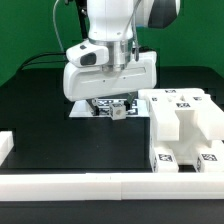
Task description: Assemble chair
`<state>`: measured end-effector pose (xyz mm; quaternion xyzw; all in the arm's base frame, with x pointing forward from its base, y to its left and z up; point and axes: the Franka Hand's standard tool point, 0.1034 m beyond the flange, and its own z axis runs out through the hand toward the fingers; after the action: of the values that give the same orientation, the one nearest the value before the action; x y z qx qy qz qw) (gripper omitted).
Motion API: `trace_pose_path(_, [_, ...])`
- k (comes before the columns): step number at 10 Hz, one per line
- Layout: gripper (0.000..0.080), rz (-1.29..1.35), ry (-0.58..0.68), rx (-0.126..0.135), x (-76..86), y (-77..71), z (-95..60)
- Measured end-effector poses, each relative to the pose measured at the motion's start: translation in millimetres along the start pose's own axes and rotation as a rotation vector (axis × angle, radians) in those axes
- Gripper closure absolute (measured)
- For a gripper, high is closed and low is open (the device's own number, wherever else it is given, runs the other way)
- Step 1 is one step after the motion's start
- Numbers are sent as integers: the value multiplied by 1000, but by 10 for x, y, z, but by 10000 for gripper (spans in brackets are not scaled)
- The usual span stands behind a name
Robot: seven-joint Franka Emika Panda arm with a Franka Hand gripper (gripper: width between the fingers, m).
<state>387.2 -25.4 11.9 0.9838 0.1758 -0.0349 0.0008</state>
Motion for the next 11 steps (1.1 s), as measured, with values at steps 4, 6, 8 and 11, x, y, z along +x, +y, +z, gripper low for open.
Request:
trace_pose_path(4, [518,-17,-5,4,5,-2,-12])
trace_pose_path(6, [518,-153,-3,28,204,149,-319])
trace_pose_path(8, [517,-359,21,9,314,355,-459])
trace_pose_path(11, [517,-541,20,-7,257,366,-445])
